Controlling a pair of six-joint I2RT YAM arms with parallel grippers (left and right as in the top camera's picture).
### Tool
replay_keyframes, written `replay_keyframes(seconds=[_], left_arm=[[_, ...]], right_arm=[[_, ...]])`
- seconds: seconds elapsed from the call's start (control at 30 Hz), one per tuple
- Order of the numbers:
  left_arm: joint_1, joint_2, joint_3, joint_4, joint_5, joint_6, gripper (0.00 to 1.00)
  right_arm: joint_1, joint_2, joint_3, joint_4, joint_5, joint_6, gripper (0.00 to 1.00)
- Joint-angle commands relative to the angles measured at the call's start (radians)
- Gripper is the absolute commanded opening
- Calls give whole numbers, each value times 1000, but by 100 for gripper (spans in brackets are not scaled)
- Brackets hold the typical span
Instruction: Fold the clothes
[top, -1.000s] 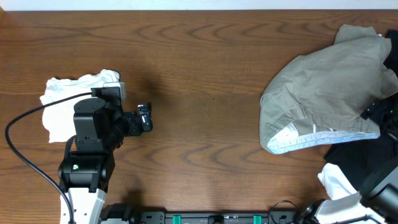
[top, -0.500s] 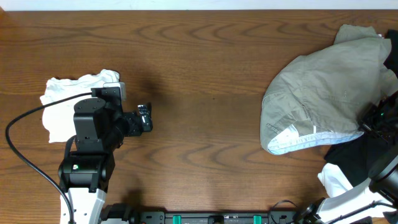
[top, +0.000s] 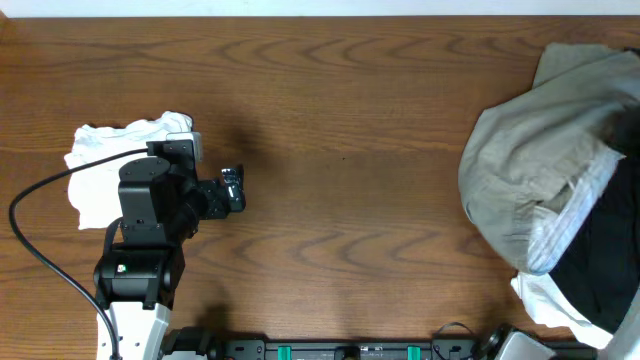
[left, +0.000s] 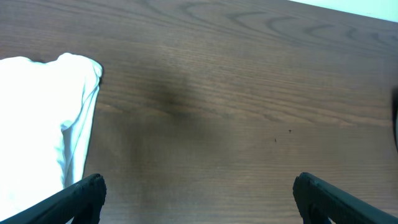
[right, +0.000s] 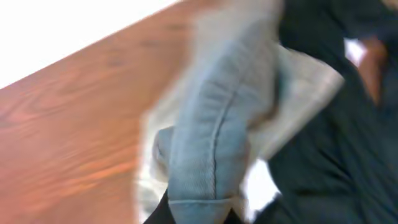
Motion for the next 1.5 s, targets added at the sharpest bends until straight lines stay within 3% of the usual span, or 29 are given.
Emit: replay_keyframes(seconds=[0.0,0.23,0.4,0.47,0.53,0.57,0.8,0.9,1.03,1.3,1.47], left_arm=[[4,-2,23,0,13,-6,98],[4,-2,23,0,13,-6,98],[4,-2,23,0,13,-6,98],[4,-2,23,0,13,-6,98],[4,-1,23,0,13,-6,98],[4,-1,23,0,13,-6,98],[4,21,23,2,13,-6,98],[4,46,23,17,14,-19,98],[-10,115,23,101,81,-76,98],[-145,440,23,408,214,-201,98],[-213,703,23,700,273,-362,98]], right_arm=[[177,-32,6,0,-64,-37,2],[631,68,5,92,23,-11,3],[823,282,5,234,81,8,4],[872,389,5,325,82,8,8],[904,486,5,406,82,8,21],[914,518,5,430,84,9,30],[895,512,12,356,346,72,56],[858,418,13,278,452,72,59],[789,261,13,174,447,72,68],[676,19,13,-92,388,73,76],[647,-38,13,-233,389,72,78]])
